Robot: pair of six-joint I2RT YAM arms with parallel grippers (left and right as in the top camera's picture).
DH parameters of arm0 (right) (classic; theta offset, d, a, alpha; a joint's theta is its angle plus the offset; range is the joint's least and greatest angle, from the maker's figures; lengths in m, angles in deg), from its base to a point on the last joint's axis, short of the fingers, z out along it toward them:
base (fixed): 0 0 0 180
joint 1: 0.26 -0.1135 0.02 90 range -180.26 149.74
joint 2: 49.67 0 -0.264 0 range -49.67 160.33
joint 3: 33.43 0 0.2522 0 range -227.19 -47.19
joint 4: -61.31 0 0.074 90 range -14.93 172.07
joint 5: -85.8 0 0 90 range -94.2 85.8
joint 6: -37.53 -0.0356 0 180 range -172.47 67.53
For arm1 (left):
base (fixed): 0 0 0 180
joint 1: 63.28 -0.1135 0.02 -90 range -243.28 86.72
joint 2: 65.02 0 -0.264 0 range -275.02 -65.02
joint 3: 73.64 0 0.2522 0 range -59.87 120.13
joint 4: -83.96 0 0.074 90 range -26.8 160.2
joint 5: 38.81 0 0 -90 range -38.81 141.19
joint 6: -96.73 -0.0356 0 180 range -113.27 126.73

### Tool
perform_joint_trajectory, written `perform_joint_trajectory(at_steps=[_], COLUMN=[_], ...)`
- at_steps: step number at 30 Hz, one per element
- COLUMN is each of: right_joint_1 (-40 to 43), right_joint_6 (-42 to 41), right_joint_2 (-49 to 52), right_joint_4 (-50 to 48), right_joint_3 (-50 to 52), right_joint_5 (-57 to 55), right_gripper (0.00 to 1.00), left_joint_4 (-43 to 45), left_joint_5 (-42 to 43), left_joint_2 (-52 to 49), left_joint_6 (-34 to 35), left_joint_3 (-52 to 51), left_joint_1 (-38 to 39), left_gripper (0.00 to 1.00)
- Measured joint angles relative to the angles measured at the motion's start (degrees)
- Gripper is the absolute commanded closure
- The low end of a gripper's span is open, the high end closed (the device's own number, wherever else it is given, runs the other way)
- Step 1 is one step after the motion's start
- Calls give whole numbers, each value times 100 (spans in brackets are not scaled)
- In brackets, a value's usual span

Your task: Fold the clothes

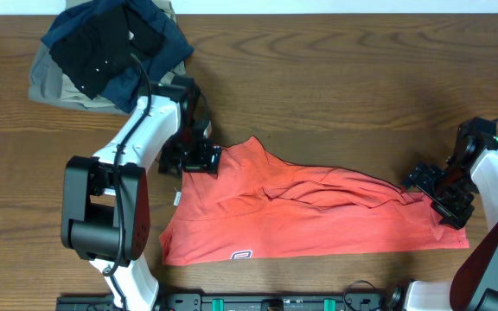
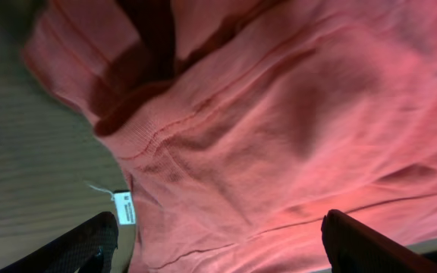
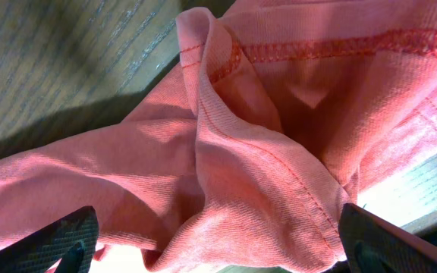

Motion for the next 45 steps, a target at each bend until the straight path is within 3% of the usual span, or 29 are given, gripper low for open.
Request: perform_joint_trajectory(at_steps=[5,26,29,35,36,45], right_joint_1=[0,0,0,0,0,0], right_joint_6=[68,131,131,131,131,131], right_joint_2=[0,0,0,0,0,0], right_joint_4=[0,-4,-4,-7,-7,-107], right_joint_3=[0,0,0,0,0,0], right_joint_5=[15,15,15,15,15,15], right_gripper=[1,1,1,1,1,1], left_joint_4=[63,544,546,551,555,369], left_joint_5=[136,756,765,804,817,822], left_joint_2=[0,-2,-4,-44,-44,-22], left_joint_6=[28,50,87,173,151,151], left_joint_3=[-203,-343,-343,-343,-343,-345], left_joint_1=[0,2,2,0,0,0], left_gripper=[19,25,35,81,94,94])
